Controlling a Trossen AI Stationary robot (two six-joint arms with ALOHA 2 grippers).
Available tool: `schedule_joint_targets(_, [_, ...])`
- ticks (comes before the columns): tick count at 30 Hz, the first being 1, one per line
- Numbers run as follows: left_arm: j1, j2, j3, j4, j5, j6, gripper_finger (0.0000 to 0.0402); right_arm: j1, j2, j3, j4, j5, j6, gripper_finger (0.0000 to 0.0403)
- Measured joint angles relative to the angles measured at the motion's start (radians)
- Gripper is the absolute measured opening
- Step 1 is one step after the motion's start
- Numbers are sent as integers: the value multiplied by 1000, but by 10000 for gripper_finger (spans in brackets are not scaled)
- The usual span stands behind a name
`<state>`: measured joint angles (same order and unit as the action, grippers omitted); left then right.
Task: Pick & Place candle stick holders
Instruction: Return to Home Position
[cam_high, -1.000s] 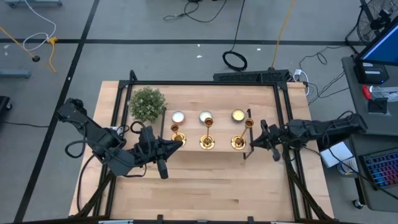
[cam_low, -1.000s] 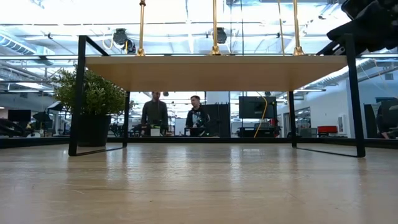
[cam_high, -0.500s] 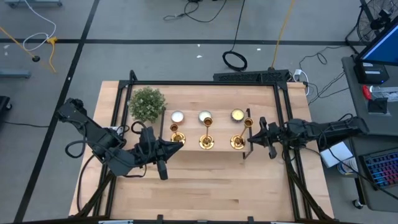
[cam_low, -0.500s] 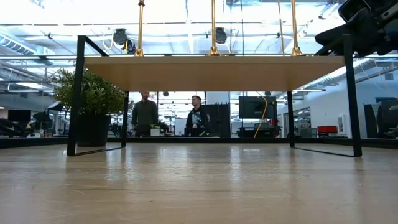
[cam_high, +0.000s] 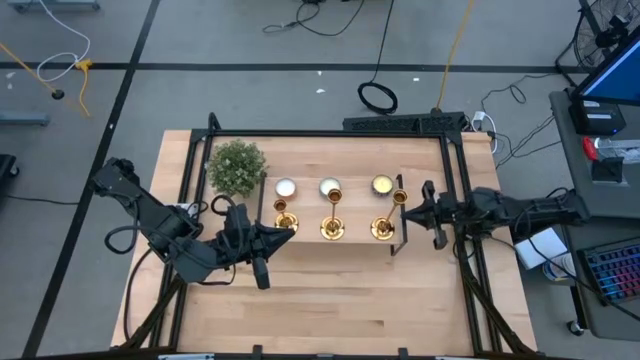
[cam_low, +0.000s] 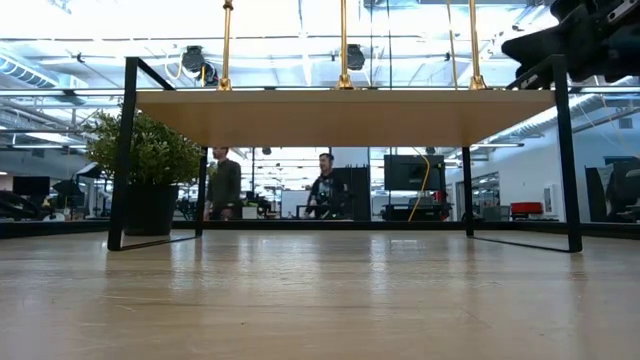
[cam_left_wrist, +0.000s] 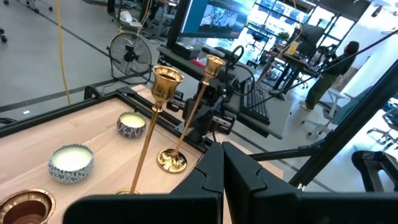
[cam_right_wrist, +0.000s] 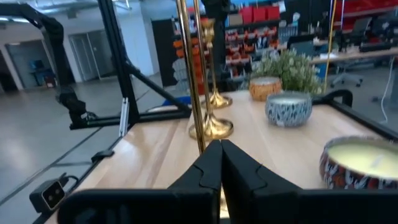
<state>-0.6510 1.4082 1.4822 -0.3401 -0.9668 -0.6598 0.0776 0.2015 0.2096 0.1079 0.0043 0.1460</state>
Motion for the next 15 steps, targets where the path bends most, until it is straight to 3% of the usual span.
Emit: schedule_joint_targets(15, [0, 0, 0, -2, 8, 0, 0, 0, -109, 0, -16, -1, -35, 0])
